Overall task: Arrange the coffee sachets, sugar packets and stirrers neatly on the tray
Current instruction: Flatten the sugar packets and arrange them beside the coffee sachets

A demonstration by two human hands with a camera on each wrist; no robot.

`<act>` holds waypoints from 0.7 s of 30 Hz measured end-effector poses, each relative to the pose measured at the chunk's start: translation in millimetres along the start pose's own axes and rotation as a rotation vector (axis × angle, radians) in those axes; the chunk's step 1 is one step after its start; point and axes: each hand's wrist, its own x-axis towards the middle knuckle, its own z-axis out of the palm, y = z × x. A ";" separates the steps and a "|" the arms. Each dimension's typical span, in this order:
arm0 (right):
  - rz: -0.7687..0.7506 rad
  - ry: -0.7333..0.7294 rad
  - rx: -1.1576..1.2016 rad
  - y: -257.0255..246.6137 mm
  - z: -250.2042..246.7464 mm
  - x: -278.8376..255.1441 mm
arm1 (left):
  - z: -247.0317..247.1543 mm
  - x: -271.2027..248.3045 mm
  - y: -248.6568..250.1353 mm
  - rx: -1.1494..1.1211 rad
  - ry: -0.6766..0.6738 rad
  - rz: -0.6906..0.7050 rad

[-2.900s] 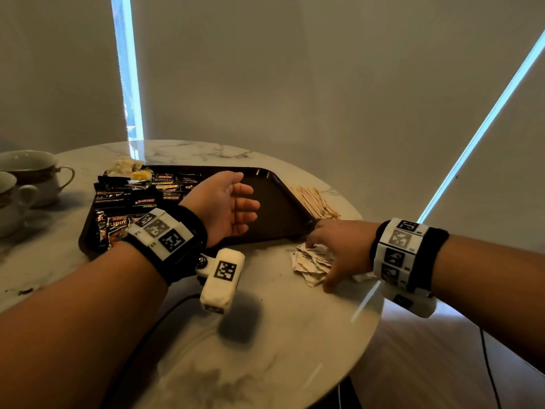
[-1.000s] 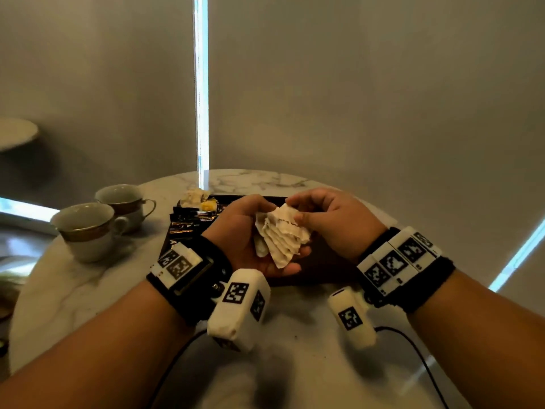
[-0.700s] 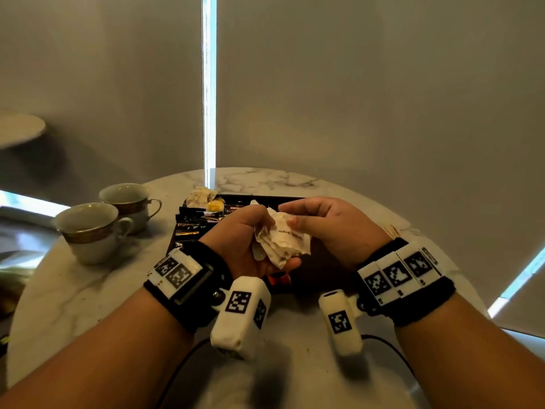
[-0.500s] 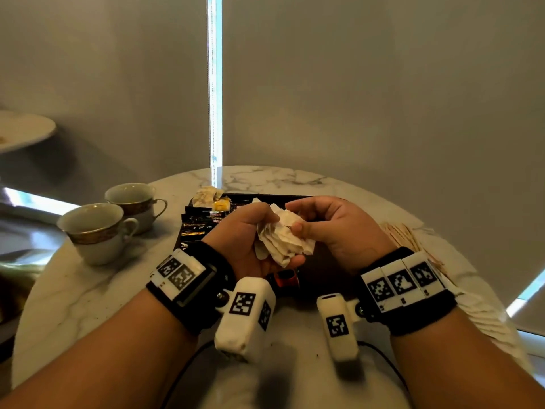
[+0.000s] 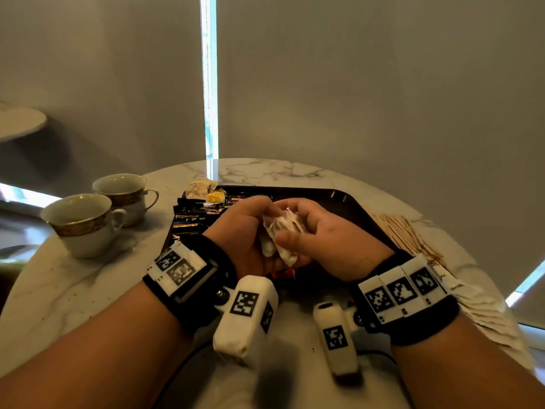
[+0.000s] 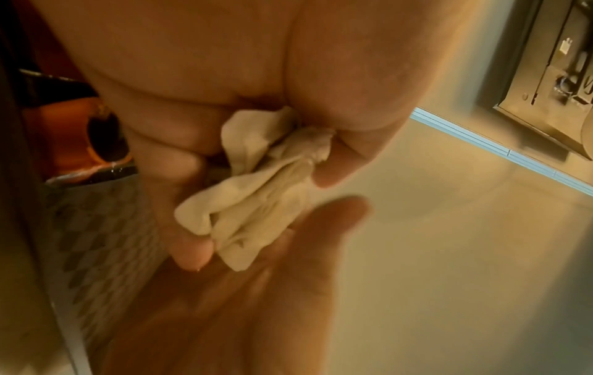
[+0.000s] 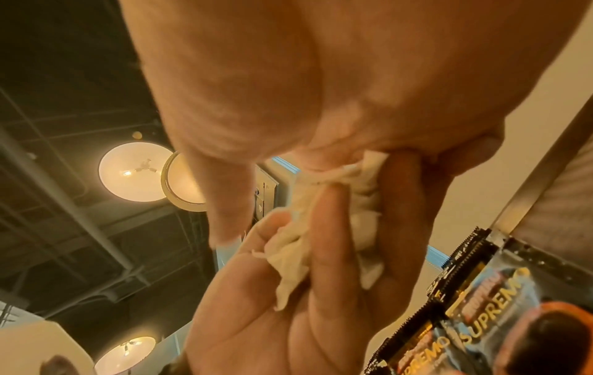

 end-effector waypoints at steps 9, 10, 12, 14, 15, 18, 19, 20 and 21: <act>-0.068 0.031 0.065 5.7 -1.8 -3.4 | -5.7 2.8 3.6 -0.092 -0.066 -0.047; -0.061 0.024 0.058 5.2 -1.7 -3.4 | -5.2 2.5 3.6 -0.088 -0.056 -0.046; -0.038 0.003 0.052 5.6 -2.1 -3.1 | -4.9 1.4 4.0 -0.085 -0.041 -0.054; -0.026 0.014 0.084 5.7 -3.2 -2.6 | -5.7 1.0 3.4 -0.095 -0.036 -0.050; -0.026 0.025 0.106 5.5 -3.9 -2.8 | -5.7 1.1 2.7 -0.104 -0.040 -0.045; -0.027 0.053 0.130 3.9 -4.8 -4.6 | -2.8 1.0 0.0 -0.126 -0.078 -0.037; -0.032 0.075 0.118 2.9 -4.9 -5.4 | -1.8 1.3 -0.5 -0.144 -0.086 -0.035; -0.039 0.100 0.104 1.7 -5.2 -6.5 | -1.2 1.3 -1.1 -0.164 -0.093 -0.030; -0.043 0.124 0.091 1.0 -5.2 -7.1 | -1.0 1.8 -1.8 -0.181 -0.100 -0.025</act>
